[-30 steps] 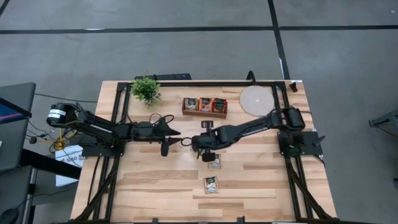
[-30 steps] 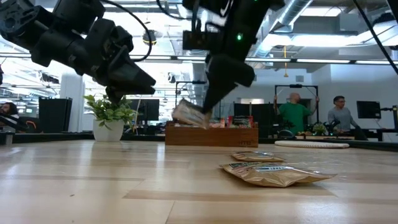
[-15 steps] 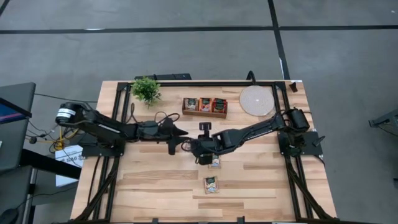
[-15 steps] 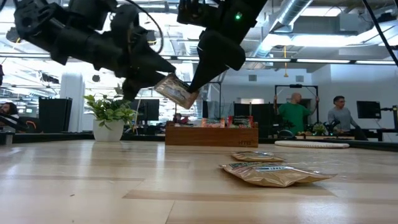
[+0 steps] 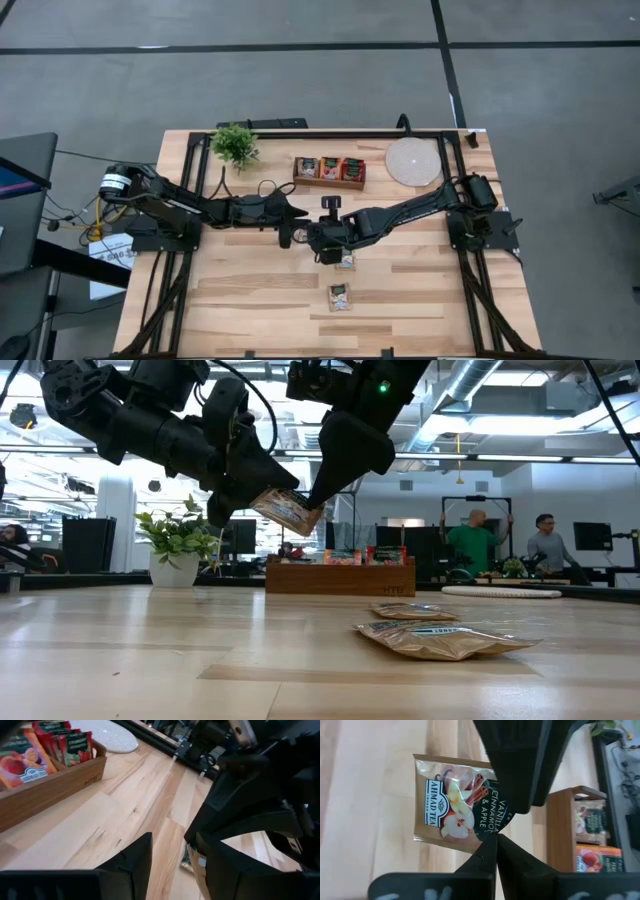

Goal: Pick & Place Tea
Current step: Put the brown tea bag into the left section of the wooden organizer

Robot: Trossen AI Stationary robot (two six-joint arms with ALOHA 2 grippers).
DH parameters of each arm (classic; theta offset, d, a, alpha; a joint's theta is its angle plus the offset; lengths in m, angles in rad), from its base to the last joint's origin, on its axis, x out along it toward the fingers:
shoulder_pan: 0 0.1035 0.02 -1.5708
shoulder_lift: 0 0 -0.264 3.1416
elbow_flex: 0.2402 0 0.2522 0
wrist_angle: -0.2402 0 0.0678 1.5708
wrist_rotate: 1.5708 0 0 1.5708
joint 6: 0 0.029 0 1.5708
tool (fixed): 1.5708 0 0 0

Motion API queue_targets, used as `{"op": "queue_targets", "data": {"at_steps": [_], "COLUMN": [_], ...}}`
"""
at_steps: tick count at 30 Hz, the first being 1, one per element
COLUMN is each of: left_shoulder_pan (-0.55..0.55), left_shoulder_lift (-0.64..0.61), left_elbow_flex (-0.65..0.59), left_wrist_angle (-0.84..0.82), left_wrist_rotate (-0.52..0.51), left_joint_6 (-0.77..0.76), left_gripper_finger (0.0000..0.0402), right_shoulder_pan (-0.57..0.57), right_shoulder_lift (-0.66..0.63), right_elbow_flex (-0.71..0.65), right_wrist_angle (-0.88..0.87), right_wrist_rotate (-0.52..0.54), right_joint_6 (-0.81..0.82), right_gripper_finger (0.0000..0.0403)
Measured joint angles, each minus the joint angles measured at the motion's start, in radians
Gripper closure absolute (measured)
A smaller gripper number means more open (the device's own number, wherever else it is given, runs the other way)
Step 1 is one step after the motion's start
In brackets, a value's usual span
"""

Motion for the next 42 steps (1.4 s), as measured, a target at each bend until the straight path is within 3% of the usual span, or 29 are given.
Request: {"op": "queue_targets", "data": {"at_steps": [8,14,16,38,42], "left_shoulder_pan": [0.001,0.007,0.007,0.007,0.004], "left_shoulder_lift": [0.0,0.002,0.002,0.002,0.002], "left_elbow_flex": [0.0,0.0,0.0,0.0,-0.001], "left_wrist_angle": [-0.02,-0.02,-0.019,-0.007,-0.007], "left_wrist_rotate": [-0.012,-0.018,-0.026,-0.015,-0.036], "left_joint_6": [-0.006,0.007,0.03,0.094,0.121], "left_gripper_finger": [0.028,0.0382,0.0395,0.0401,0.0402], "right_shoulder_pan": [0.0,0.0,0.0,-0.002,-0.004], "right_shoulder_lift": [0.0,0.0,0.0,0.0,0.0], "right_elbow_flex": [0.0,0.0,0.0,0.0,0.001], "right_wrist_angle": [0.009,0.009,0.009,0.006,-0.015], "right_wrist_rotate": [0.01,0.01,0.008,0.006,0.007], "right_joint_6": [0.0,0.0,0.0,-0.019,-0.027], "right_gripper_finger": [0.0403,0.0403,0.0403,0.0402,0.0385]}}
